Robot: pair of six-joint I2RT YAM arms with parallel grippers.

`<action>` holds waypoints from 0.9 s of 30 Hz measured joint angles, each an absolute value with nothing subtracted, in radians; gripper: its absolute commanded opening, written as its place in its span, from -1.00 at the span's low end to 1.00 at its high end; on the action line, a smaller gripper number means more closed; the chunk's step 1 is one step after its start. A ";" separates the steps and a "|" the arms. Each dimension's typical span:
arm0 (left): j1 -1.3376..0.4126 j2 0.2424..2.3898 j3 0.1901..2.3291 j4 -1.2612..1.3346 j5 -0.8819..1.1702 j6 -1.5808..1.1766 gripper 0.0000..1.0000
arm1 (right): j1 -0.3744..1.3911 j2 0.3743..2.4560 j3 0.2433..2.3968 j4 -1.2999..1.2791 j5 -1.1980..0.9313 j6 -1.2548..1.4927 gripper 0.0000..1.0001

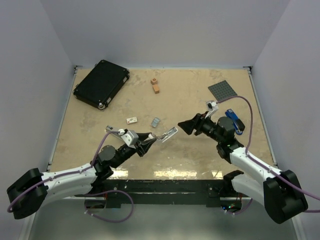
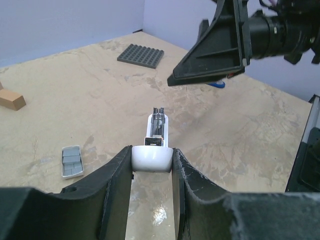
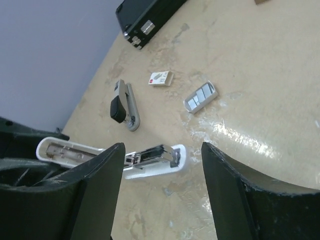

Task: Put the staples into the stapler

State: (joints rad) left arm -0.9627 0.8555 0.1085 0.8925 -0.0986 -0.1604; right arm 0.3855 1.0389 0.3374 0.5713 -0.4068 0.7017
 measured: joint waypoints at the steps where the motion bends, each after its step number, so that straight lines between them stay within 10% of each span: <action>1: -0.962 0.855 0.118 0.876 -0.086 -0.150 -1.00 | 0.388 1.028 0.354 0.555 -0.427 0.655 0.37; 27: -0.936 0.681 0.311 0.368 0.213 -0.062 -1.00 | 0.769 1.016 0.578 0.170 -0.638 -0.140 0.27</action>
State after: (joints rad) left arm -0.9363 0.6811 0.3107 0.3683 0.2131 -0.0624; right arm 0.7692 1.0157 0.5781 0.1696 -0.6384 -0.1402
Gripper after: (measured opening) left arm 0.377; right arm 0.680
